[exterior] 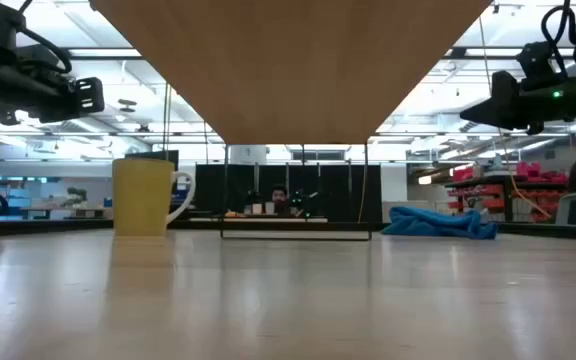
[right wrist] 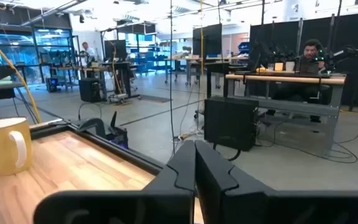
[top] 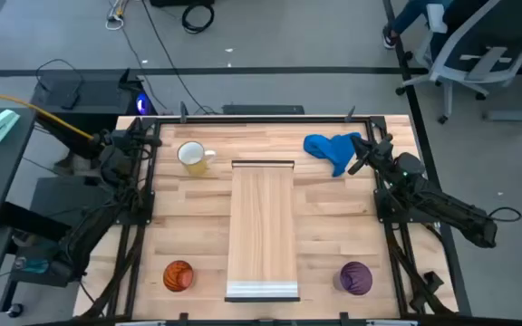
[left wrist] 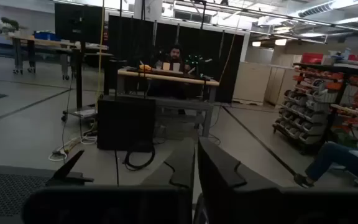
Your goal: Stack small to large cups/mugs on shelf
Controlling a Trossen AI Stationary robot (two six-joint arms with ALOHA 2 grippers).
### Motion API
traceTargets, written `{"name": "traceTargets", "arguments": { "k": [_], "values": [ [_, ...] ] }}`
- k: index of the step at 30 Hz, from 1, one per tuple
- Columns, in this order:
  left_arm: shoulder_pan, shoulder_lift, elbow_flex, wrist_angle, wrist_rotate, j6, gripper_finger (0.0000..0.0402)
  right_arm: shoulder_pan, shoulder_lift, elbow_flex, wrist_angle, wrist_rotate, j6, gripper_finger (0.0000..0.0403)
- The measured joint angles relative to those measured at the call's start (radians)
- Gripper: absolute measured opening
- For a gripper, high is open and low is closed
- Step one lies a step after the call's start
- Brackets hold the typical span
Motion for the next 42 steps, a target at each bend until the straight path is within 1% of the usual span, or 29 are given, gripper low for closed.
{"name": "traceTargets", "arguments": {
  "k": [7,17,26,36,42],
  "values": [
    [0.0,0.0,0.0,0.0,0.0,0.0,0.0036,0.0,0.0,0.0,0.0,0.0,0.0,0.001],
    [0.0,0.0,0.0,0.0,0.0,0.0,0.0025,0.0,0.0,0.0,0.0,0.0,0.0,0.001],
    [0.0,0.0,0.0,0.0,0.0,0.001,0.0036,0.0,0.0,0.0,0.0,0.0,0.0,0.001],
    [0.0,0.0,0.0,0.0,0.0,0.0,0.0025,0.0,0.0,0.0,0.0,0.0,0.0,0.001],
    [0.0,0.0,0.0,0.0,0.0,0.001,0.0031,0.0,0.0,0.0,0.0,0.0,0.0,0.001]
  ]
}}
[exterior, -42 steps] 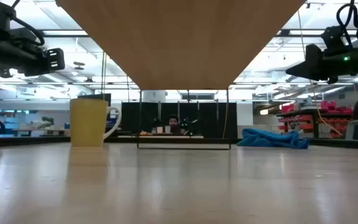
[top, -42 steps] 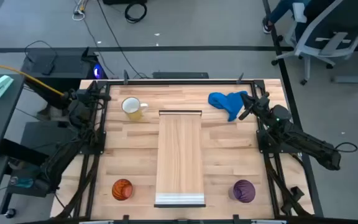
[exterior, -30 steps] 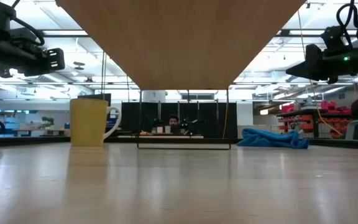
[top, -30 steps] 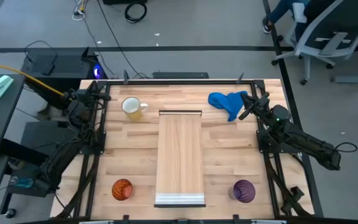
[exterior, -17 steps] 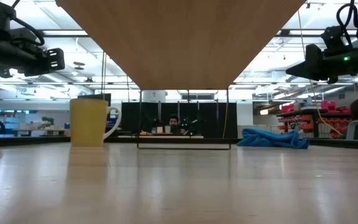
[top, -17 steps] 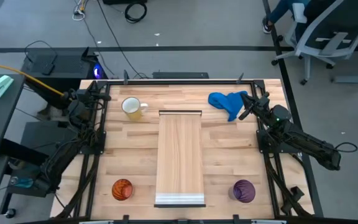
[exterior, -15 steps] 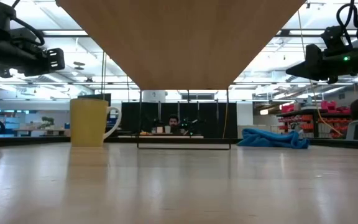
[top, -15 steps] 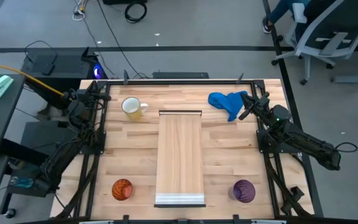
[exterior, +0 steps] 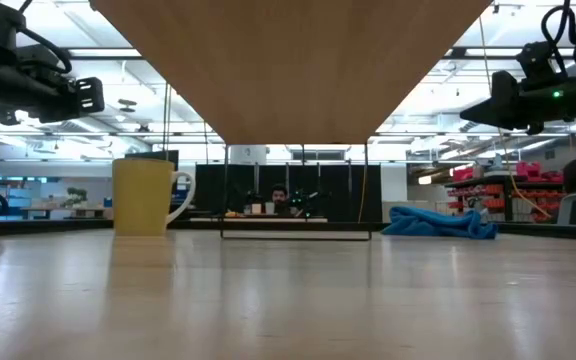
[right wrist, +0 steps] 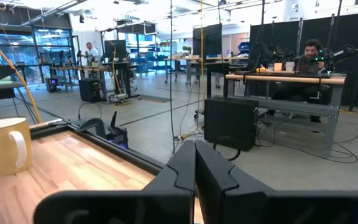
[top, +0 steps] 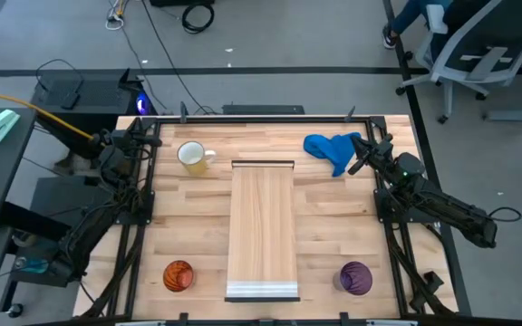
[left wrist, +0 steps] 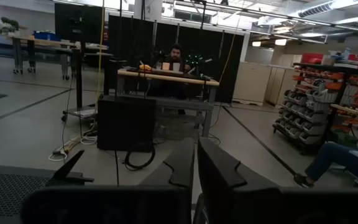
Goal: Stack small to large cups/mugs on shelf
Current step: Move the yellow cup to the middle left of the table
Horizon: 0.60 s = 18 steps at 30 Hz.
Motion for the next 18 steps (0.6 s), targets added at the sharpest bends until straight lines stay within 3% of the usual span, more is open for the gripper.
{"name": "traceTargets", "arguments": {
  "k": [18],
  "values": [
    [0.0,0.0,0.0,0.0,0.0,0.0,0.0028,0.0,0.0,0.0,0.0,0.0,0.0,0.001]
  ]
}}
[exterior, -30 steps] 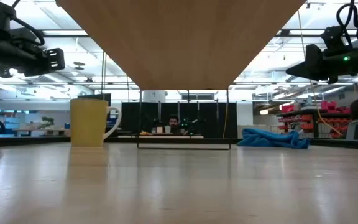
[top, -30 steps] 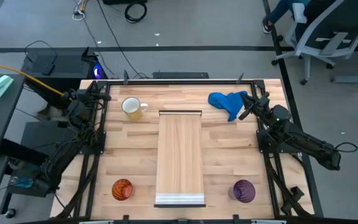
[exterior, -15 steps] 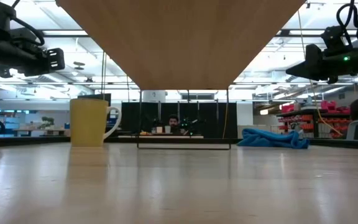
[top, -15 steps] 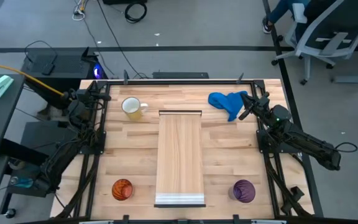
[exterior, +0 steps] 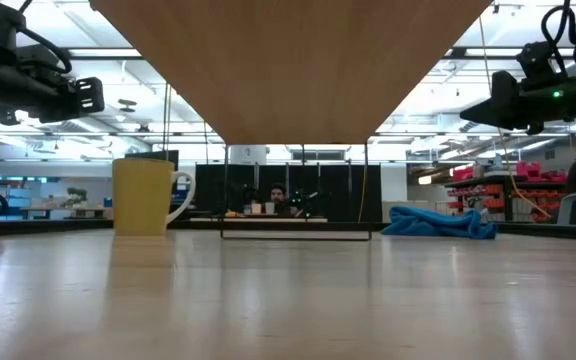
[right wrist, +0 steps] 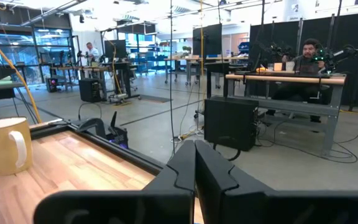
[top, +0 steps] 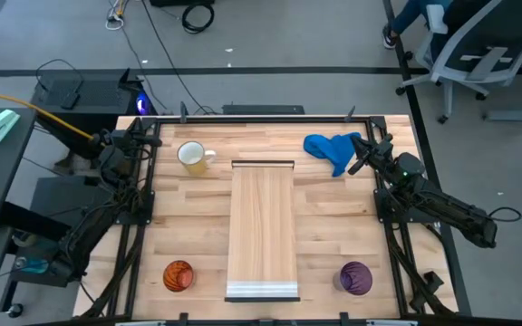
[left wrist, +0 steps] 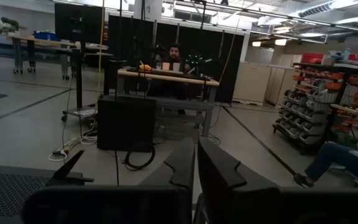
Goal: Stack small to large cups/mugs on shelf
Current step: Move the yellow cup to the middle left of the table
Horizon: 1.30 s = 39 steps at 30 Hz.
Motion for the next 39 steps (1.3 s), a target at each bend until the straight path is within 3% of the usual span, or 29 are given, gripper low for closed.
{"name": "traceTargets", "arguments": {
  "k": [39],
  "values": [
    [0.0,0.0,0.0,0.0,0.0,0.0,0.0027,0.0,0.0,0.0,0.0,0.0,0.0,0.001]
  ]
}}
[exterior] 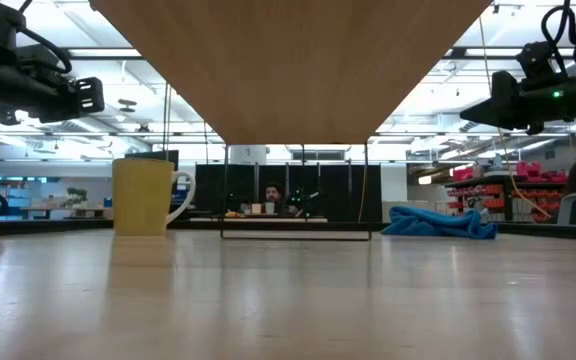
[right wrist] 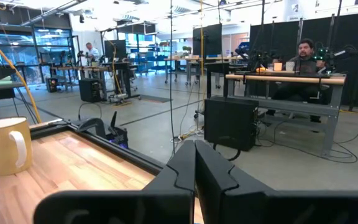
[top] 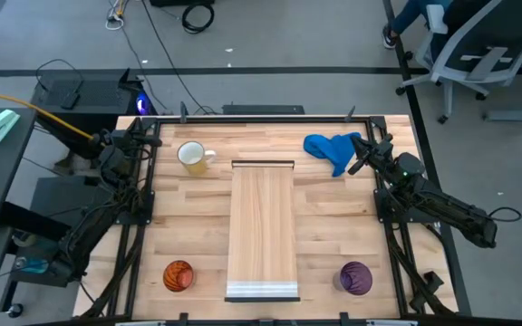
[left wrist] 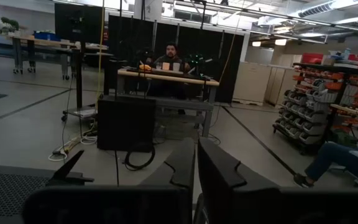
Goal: Stack small to large cups/mugs on shelf
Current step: Move the yellow cup to the middle left of the table
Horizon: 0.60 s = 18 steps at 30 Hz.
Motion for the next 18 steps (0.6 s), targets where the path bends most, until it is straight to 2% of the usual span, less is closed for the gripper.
{"name": "traceTargets", "arguments": {
  "k": [11,18],
  "values": [
    [0.0,0.0,0.0,0.0,0.0,-0.001,0.0032,0.0,0.0,0.0,0.0,0.0,0.0,0.001],
    [0.0,0.0,0.0,0.0,0.0,-0.065,0.0025,0.0,0.0,0.0,0.0,0.0,0.0,0.001]
  ]
}}
